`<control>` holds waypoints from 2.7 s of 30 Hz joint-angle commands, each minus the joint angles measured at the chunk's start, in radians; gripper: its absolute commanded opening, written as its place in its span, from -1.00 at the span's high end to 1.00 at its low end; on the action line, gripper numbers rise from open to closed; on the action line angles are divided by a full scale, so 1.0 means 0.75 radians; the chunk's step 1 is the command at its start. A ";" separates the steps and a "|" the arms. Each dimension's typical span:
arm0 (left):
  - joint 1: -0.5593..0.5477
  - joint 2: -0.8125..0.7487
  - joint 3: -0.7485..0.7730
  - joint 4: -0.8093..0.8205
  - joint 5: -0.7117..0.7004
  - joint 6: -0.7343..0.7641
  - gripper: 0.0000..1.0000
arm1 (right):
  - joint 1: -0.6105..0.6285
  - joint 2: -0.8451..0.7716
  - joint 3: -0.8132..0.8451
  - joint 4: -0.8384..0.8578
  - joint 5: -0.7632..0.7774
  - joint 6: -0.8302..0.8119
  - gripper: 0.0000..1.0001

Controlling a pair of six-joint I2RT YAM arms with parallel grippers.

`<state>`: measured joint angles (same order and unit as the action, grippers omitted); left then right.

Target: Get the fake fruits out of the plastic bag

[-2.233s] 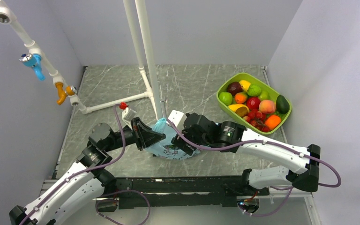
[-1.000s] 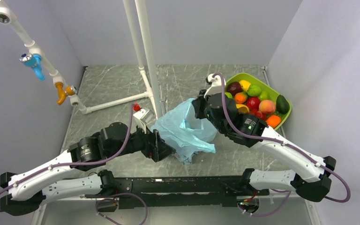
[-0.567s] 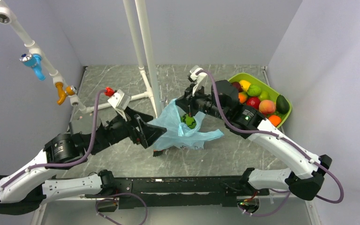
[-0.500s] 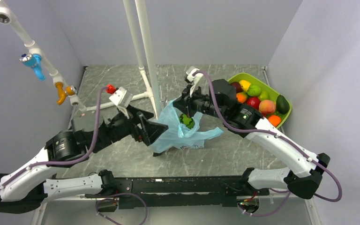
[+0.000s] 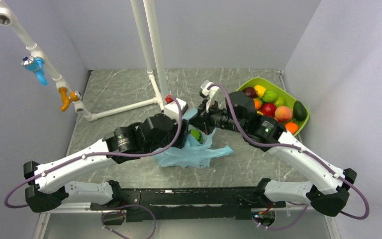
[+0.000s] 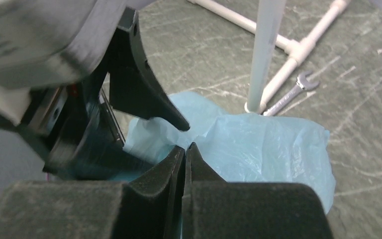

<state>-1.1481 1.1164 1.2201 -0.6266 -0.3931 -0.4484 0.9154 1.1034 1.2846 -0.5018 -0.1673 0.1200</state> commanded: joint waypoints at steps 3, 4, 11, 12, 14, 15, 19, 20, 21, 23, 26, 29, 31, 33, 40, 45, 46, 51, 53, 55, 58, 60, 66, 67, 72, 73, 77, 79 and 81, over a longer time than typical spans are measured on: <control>0.036 -0.143 -0.124 0.092 0.025 -0.028 0.94 | 0.062 -0.046 -0.039 -0.193 0.511 0.151 0.35; 0.037 -0.151 -0.137 0.095 0.039 -0.030 1.00 | 0.069 -0.034 -0.047 -0.243 0.546 0.186 -0.11; 0.038 -0.210 -0.236 0.178 0.108 -0.041 1.00 | 0.306 0.038 -0.110 -0.460 0.842 0.481 -0.99; 0.039 -0.220 -0.247 0.197 0.123 -0.036 1.00 | 0.308 0.043 -0.138 -0.467 0.870 0.512 -0.99; 0.039 -0.235 -0.261 0.213 0.133 -0.032 1.00 | 0.307 0.047 -0.186 -0.498 0.956 0.587 -0.99; 0.039 -0.242 -0.261 0.205 0.119 -0.035 1.00 | 0.306 0.046 -0.194 -0.544 1.022 0.649 -0.98; 0.039 -0.300 -0.272 0.116 0.000 -0.046 1.00 | 0.297 -0.081 -0.257 -0.663 1.243 0.836 -0.70; 0.041 -0.324 -0.284 0.106 -0.024 -0.048 1.00 | 0.284 -0.130 -0.281 -0.657 1.273 0.839 -0.52; 0.043 -0.348 -0.298 0.098 -0.037 -0.047 1.00 | 0.261 -0.189 -0.306 -0.625 1.285 0.825 -0.15; 0.049 -0.396 -0.326 0.102 -0.045 -0.039 1.00 | 0.189 -0.302 -0.363 -0.566 1.299 0.791 0.33; 0.062 -0.451 -0.360 0.087 -0.060 -0.048 1.00 | 0.050 -0.443 -0.421 -0.525 1.310 0.789 0.56; 0.077 -0.492 -0.393 0.097 -0.037 -0.054 1.00 | -0.018 -0.549 -0.486 -0.446 1.237 0.752 0.48; 0.082 -0.503 -0.413 0.136 0.031 -0.040 1.00 | -0.022 -0.578 -0.510 -0.356 1.089 0.650 0.30; 0.085 -0.489 -0.414 0.155 0.081 -0.021 1.00 | -0.019 -0.554 -0.466 -0.340 0.945 0.553 0.06; 0.085 -0.447 -0.419 0.168 0.123 -0.024 1.00 | -0.020 -0.453 -0.086 -0.551 0.566 0.350 -0.99; 0.085 -0.442 -0.416 0.194 0.136 -0.014 1.00 | -0.019 -0.437 0.101 -0.439 0.129 0.240 -0.99; 0.085 -0.438 -0.408 0.193 0.134 -0.013 1.00 | -0.020 -0.415 0.124 -0.413 0.031 0.224 -0.99; 0.084 -0.419 -0.380 0.193 0.154 -0.001 1.00 | -0.017 -0.291 0.216 -0.394 -0.138 0.175 -0.99; 0.085 -0.420 -0.365 0.173 0.138 -0.004 1.00 | -0.018 -0.317 0.185 -0.434 0.236 0.190 -0.99; 0.085 -0.436 -0.366 0.171 0.090 -0.020 1.00 | -0.017 -0.351 0.111 -0.466 0.555 0.236 -0.99; 0.093 -0.468 -0.365 0.205 0.006 -0.035 1.00 | -0.017 -0.398 -0.045 -0.429 0.764 0.267 -0.99; 0.102 -0.476 -0.340 0.241 0.009 -0.011 1.00 | -0.018 -0.419 -0.144 -0.354 0.789 0.279 -0.99; 0.124 -0.454 -0.214 0.269 -0.046 0.045 1.00 | -0.017 -0.517 -0.431 0.053 0.832 0.416 -0.99; 0.129 -0.445 -0.185 0.254 -0.066 0.052 1.00 | -0.016 -0.523 -0.455 0.124 0.838 0.449 -0.99; 0.190 -0.381 -0.015 0.166 -0.115 0.141 1.00 | -0.017 -0.470 -0.500 0.521 0.795 0.434 -0.99; 0.219 -0.365 0.018 0.137 -0.078 0.159 1.00 | -0.018 -0.453 -0.523 0.646 0.752 0.413 -0.99; 0.310 -0.318 0.127 -0.011 0.080 0.169 1.00 | -0.017 -0.396 -0.834 1.439 0.667 0.358 -0.99; 0.323 -0.330 0.097 -0.026 0.145 0.157 1.00 | -0.018 -0.251 -0.844 1.688 0.651 0.361 -0.99; 0.330 -0.352 0.052 -0.022 0.207 0.129 1.00 | -0.017 -0.114 -0.744 1.737 0.603 0.382 -0.99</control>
<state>-0.9123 0.8711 1.2793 -0.5976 -0.3546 -0.3531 0.9028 0.8566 0.6674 0.3698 0.3584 0.4107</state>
